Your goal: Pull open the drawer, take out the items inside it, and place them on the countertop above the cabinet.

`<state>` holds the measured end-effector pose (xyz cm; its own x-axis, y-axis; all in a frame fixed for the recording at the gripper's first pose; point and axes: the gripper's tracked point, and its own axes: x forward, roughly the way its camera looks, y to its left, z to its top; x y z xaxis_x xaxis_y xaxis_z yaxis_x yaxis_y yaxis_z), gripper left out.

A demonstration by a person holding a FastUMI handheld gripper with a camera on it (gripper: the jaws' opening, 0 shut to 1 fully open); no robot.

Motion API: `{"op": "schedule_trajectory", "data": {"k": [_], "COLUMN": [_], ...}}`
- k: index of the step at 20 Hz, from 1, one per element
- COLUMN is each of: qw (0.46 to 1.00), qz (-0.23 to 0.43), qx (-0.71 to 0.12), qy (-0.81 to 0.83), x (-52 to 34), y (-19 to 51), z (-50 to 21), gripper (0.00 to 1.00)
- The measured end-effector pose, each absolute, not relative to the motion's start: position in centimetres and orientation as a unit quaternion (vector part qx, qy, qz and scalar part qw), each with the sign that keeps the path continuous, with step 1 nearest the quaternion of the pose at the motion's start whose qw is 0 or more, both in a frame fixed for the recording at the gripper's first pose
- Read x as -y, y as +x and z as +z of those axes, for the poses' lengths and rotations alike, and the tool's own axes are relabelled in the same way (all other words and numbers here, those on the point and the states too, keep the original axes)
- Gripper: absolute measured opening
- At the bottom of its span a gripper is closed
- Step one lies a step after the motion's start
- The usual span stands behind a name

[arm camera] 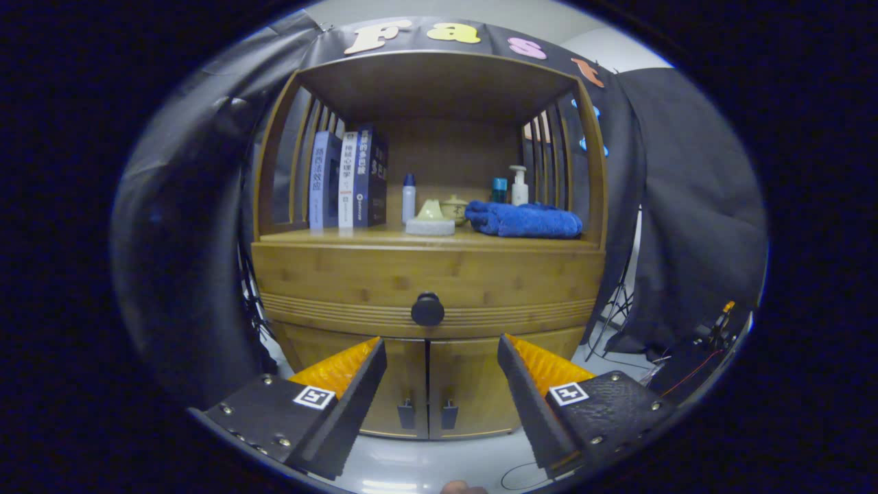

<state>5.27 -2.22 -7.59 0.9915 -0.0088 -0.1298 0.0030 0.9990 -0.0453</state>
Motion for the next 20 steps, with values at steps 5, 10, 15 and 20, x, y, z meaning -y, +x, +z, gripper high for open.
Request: {"op": "schedule_trajectory", "data": {"k": [5,10,15,20], "qw": [0.998,0.999,0.999,0.999], "qz": [-0.019,-0.006,0.016,0.031], "qx": [-0.05,-0.032,-0.002,0.016], "qy": [-0.022,-0.023,-0.042,-0.021], "x": [3.5,3.8,3.7,4.0], "y": [2.6,-0.4,-4.4,-7.4], "z": [0.0,6.9,12.6,15.5], "gripper": [0.98,0.98,0.98,0.98]}}
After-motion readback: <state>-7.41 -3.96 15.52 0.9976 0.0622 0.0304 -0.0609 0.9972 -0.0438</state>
